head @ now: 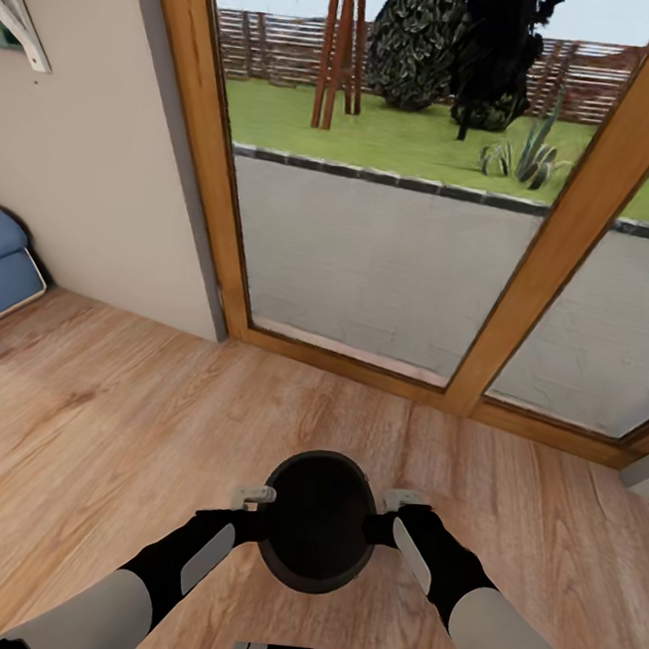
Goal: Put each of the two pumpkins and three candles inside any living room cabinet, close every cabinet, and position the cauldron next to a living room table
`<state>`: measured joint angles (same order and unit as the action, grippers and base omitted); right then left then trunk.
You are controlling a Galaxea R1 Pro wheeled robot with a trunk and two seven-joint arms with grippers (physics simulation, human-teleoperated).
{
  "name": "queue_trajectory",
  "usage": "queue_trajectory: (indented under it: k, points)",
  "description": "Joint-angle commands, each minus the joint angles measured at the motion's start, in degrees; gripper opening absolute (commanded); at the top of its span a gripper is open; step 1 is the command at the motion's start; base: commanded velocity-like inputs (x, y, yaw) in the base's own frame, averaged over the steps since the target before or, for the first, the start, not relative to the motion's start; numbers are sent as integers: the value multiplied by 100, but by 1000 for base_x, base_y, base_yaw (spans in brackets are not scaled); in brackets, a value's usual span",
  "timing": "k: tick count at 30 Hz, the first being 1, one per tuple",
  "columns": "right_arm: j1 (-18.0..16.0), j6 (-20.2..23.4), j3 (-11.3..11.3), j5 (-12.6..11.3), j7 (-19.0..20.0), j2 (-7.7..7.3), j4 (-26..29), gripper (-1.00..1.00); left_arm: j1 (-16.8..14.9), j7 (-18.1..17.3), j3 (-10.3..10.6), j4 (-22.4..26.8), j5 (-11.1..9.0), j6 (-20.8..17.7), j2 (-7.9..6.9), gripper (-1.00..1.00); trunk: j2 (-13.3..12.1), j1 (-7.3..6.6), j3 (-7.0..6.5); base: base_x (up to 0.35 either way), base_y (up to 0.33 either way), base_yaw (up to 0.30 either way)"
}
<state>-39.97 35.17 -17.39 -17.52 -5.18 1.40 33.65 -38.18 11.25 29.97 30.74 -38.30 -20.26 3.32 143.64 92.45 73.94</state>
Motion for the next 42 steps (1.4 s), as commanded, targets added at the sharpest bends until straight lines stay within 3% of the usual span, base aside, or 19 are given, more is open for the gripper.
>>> queue_trajectory:
  k: [1, 42]
  points:
    - [0, -221, 34, -234, 61, 59, 89, -100, 2, 114, -26, -112, 77, -13, 1, -100, 0, 0, 0, 0, 0, 286]
    - [-1, -221, 34, -226, 61, 62, 89, -100, 1, 114, -25, -94, 77, -13, 1, -100, 0, 0, 0, 0, 0, 286]
